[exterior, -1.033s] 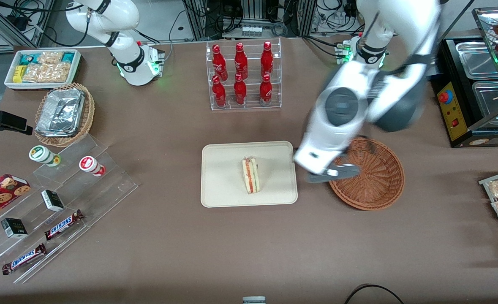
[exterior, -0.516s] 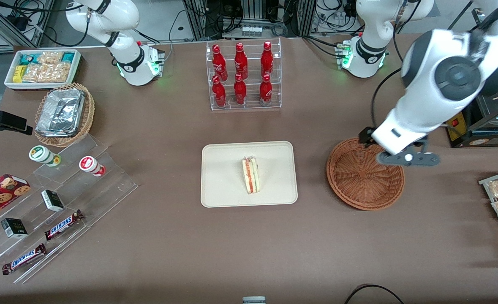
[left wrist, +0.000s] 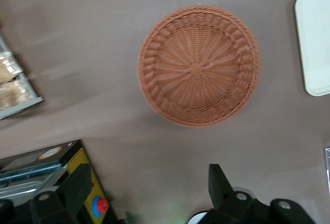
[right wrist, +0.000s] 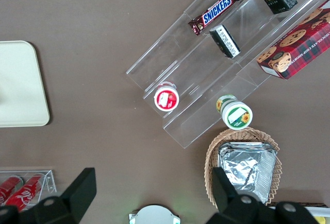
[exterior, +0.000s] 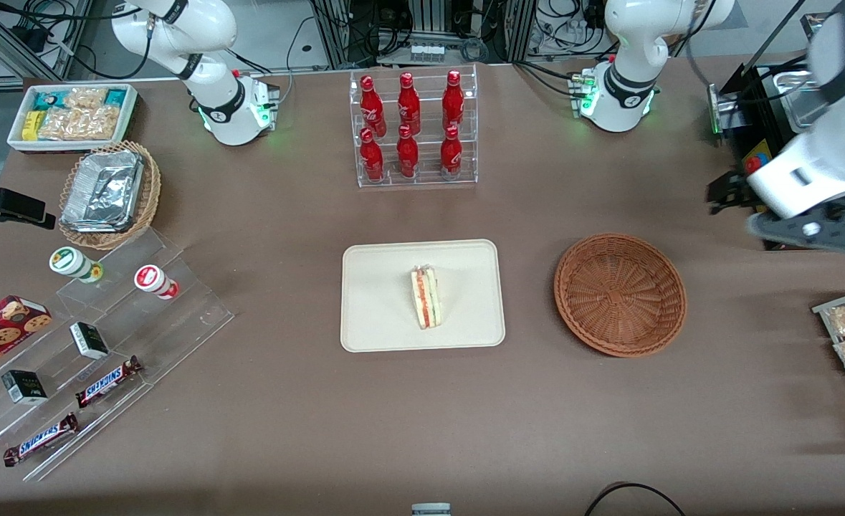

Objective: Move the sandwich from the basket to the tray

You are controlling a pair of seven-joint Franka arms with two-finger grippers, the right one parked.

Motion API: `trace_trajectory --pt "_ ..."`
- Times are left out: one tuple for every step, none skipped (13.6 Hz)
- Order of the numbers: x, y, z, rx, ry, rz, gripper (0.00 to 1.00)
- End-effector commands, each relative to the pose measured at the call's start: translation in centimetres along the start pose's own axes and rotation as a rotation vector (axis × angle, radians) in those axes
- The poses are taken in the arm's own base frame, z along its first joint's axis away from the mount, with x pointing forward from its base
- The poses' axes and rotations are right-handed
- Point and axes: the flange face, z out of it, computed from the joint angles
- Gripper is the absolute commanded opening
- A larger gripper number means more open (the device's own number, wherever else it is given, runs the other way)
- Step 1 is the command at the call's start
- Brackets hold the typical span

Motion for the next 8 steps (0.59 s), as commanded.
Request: trace_trajectory --pt "-2.2 -2.4 -2.9 -0.007 0.031 -0.024 1.00" --pt "-2.3 -2.8 -3.4 -0.005 0.042 -0.034 1.00" --pt "-2.4 -2.9 -3.9 -0.005 0.050 -0.053 1.00" --pt "-2.5 -2.9 -4.1 -0.007 0.052 -0.058 1.00" --pt "-2.5 -2.8 -4.0 -0.018 0.051 -0.089 1.00" --pt "-2.5 -2.4 -4.3 -0.056 0.063 -0.137 1.00" --pt "-2.5 -2.3 -4.4 -0.092 0.071 -0.190 1.00" --pt "-2.7 -2.9 -4.4 -0.122 0.077 -0.231 1.00"
